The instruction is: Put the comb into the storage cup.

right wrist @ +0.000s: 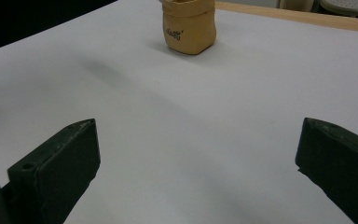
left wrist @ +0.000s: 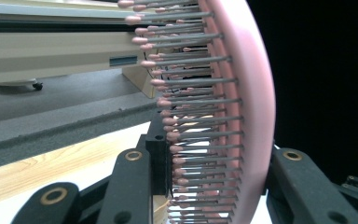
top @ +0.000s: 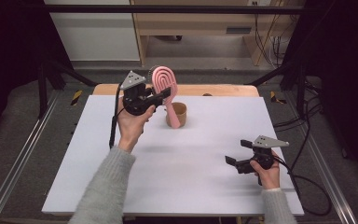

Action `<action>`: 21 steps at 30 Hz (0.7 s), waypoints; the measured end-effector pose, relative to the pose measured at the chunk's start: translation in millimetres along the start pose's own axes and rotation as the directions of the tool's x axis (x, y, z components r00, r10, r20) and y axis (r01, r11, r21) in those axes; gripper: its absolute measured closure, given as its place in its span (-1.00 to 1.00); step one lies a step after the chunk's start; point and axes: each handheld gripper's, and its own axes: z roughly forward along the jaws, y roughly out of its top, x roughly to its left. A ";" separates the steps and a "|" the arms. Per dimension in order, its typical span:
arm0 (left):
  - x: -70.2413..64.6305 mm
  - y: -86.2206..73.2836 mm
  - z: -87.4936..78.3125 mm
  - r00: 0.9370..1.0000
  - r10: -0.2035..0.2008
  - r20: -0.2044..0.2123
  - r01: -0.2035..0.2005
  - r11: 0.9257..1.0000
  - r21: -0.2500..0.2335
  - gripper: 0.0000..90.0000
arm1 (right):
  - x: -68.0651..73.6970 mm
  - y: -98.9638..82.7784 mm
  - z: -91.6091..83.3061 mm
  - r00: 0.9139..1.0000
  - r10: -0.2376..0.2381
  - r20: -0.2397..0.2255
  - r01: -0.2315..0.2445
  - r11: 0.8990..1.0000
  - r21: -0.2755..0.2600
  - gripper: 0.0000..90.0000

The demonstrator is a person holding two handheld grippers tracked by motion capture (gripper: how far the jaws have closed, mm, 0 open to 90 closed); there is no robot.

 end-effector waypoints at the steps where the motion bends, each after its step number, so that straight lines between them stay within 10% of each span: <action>1: 0.6 0.5 1.1 1.000 -0.001 0.000 0.001 1.000 0.000 0.39 | 0.0 0.0 0.0 1.000 0.000 0.001 0.000 1.000 0.001 -0.99; 21: 5.6 14.5 30.7 0.999 0.005 -0.034 -0.005 1.000 0.009 0.39 | -0.3 -0.2 -0.3 1.000 -0.006 0.001 0.006 1.000 -0.002 -0.99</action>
